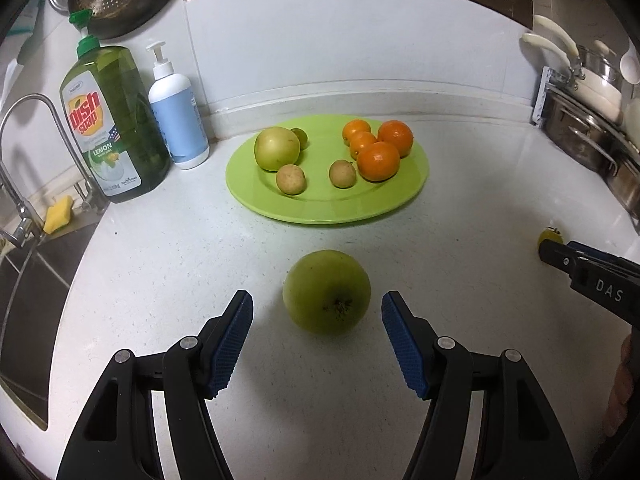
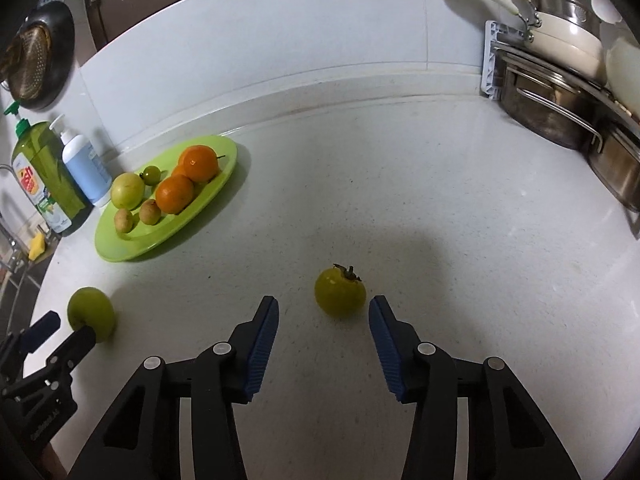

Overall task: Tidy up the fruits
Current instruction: 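Grasp the large green apple with the left tool while the right tool grasps the small green tomato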

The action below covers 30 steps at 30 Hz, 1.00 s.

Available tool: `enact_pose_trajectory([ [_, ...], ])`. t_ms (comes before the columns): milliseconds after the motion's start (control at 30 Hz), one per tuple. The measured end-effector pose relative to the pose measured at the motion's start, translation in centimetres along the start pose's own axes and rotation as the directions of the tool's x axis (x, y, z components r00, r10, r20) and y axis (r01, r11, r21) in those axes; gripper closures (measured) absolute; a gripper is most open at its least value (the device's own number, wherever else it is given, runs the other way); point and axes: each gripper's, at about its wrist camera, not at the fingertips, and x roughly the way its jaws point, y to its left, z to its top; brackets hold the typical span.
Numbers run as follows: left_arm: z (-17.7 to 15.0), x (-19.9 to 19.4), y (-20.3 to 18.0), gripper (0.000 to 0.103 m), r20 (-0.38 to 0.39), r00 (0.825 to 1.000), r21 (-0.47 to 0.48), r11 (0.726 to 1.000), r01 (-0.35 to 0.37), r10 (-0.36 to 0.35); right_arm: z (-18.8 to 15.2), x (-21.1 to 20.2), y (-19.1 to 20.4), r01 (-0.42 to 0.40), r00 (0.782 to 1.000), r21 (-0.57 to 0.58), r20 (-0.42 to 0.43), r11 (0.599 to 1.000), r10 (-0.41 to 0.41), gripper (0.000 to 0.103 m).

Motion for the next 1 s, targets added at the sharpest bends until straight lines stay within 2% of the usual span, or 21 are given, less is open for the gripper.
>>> enact_pose_trajectory([
  [133,0.1,0.7,-0.2,0.037,-0.014,1.000,0.000,1.000,-0.004,0.004,0.3,0.6,0.0,-0.003,1.000,-0.006,-0.010,1.000,0.003,0.058],
  [333,0.2,1.3,-0.5,0.043,-0.027,1.000,0.008,1.000,0.001,-0.001,0.6,1.2,-0.2,-0.007,1.000,-0.005,-0.025,1.000,0.007,0.061],
  [400,0.2,1.5,-0.6,0.049,-0.031,1.000,0.007,1.000,0.004,-0.003,0.7,1.5,-0.3,-0.007,0.999,-0.003,-0.034,1.000,0.007,0.062],
  [500,0.2,1.6,-0.6,0.053,-0.036,0.999,0.009,1.000,0.004,-0.003,0.7,1.8,-0.4,-0.002,0.999,-0.004,-0.042,1.000,0.002,0.068],
  [567,0.2,1.6,-0.7,0.053,-0.035,0.999,0.009,1.000,0.004,-0.004,0.8,1.9,-0.4,0.001,0.999,-0.009,-0.043,1.000,-0.001,0.071],
  [733,0.2,1.6,-0.6,0.054,-0.028,1.000,0.016,1.000,0.009,-0.009,0.8,1.8,-0.2,0.004,0.999,-0.028,-0.039,1.000,-0.005,0.072],
  [1000,0.5,0.5,-0.5,0.054,-0.011,0.999,0.015,0.998,0.053,-0.053,0.5,0.4,1.1,-0.054,0.998,-0.062,-0.031,0.997,0.052,0.072],
])
